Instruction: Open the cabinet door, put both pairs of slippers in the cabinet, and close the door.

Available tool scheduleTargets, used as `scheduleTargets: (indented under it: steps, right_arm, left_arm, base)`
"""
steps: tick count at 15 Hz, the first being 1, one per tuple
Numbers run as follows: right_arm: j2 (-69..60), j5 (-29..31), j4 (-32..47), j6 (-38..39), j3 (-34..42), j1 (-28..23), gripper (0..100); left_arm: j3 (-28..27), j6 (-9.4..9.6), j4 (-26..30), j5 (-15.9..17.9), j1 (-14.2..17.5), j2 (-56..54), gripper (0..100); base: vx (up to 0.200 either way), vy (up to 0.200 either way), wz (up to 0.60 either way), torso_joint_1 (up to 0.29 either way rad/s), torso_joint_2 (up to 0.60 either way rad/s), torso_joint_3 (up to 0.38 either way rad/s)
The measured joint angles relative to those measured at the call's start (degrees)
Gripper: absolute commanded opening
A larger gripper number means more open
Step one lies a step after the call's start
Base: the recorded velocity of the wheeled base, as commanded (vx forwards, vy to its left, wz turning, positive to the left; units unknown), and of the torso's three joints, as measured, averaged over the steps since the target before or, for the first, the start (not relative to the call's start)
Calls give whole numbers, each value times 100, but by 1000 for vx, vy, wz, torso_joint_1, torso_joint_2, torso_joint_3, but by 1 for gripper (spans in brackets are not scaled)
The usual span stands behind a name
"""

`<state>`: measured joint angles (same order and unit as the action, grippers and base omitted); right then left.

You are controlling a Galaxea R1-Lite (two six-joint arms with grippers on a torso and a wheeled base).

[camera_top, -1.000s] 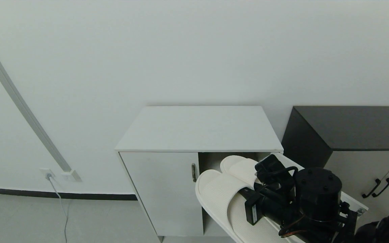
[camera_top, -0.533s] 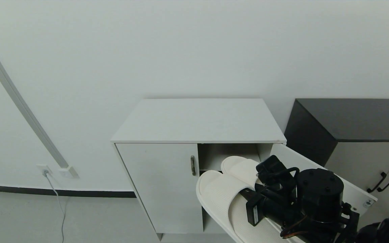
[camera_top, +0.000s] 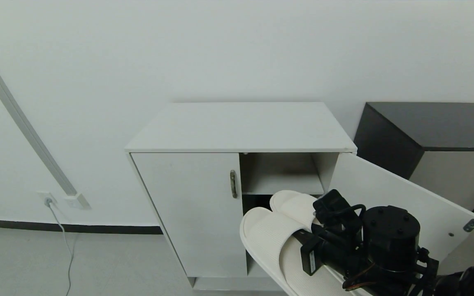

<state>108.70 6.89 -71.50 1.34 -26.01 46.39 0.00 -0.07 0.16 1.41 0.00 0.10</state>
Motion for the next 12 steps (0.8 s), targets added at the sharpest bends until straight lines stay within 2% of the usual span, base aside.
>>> scheduleTargets:
  steps: [12]
  right_arm:
    - [65, -22, -108, -4, 30, -2, 0]
  left_arm:
    - [0, 5, 0, 0, 0, 0, 0]
  base:
    - [0, 0, 0, -167, 494, 325]
